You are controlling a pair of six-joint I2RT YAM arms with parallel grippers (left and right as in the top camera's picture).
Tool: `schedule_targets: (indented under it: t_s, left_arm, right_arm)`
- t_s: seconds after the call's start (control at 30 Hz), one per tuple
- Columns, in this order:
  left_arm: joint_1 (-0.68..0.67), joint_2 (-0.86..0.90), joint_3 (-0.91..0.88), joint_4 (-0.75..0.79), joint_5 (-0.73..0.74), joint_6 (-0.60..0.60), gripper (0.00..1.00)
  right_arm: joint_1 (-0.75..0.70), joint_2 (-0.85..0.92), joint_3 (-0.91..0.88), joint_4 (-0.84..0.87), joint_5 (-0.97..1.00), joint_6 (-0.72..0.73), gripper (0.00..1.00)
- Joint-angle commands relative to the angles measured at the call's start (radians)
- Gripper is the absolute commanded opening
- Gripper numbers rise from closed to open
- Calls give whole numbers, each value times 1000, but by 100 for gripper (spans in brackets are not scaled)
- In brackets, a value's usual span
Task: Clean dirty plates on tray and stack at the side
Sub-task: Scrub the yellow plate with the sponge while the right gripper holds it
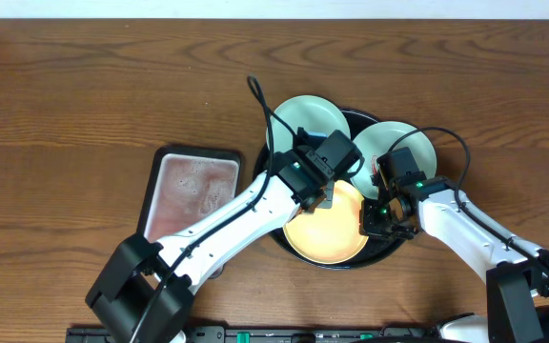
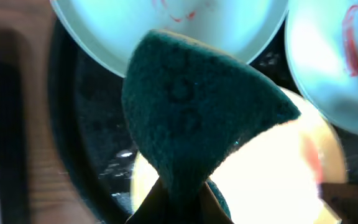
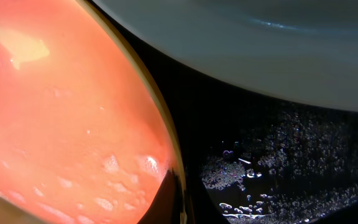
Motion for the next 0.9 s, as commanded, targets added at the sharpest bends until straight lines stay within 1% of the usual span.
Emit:
schedule_targets:
  t_s: [0.0, 0.03, 0.07, 0.17, 0.3, 0.37, 0.4, 0.43, 0.47, 0.53, 0.6, 0.7, 0.87]
  left_arm:
    - [1, 28, -122, 130, 188, -111, 8]
    - [1, 41, -169, 212, 265, -134, 8]
    - [1, 51, -201, 270, 310, -154, 8]
    - [1, 80, -255, 380, 393, -190, 8]
    - [3, 116, -262, 396, 403, -175, 8]
    - [16, 135, -262, 367, 380, -115, 8]
    - [32, 137, -262, 298, 261, -86, 8]
    - [44, 137, -262, 256, 175, -86, 8]
    - [58, 136, -261, 218, 95, -84, 8]
    - [105, 136, -261, 175, -87, -27, 8]
    - [121, 135, -249, 186, -129, 26, 8]
    - [127, 135, -228, 193, -238, 109, 8]
    - [102, 135, -222, 225, -391, 246, 8]
  right_arm:
    - [-6, 27, -38, -24, 99, -14, 1]
    - [-6, 27, -38, -24, 99, -14, 1]
    - [-6, 27, -38, -24, 99, -14, 1]
    - [-6, 27, -38, -25, 99, -14, 1]
    - [-6, 27, -38, -24, 99, -14, 1]
    - [-6, 27, -38, -25, 99, -14, 1]
    - [-6, 27, -38, -27, 99, -14, 1]
    - [-6, 27, -38, -28, 99, -14, 1]
    - [-6, 27, -38, -29, 99, -14, 1]
    - [-6, 27, -38, -28, 99, -14, 1]
    - [-6, 27, -38, -28, 99, -14, 1]
    - [-6, 27, -38, -29, 99, -14, 1]
    - [-6, 27, -38, -28, 100, -14, 1]
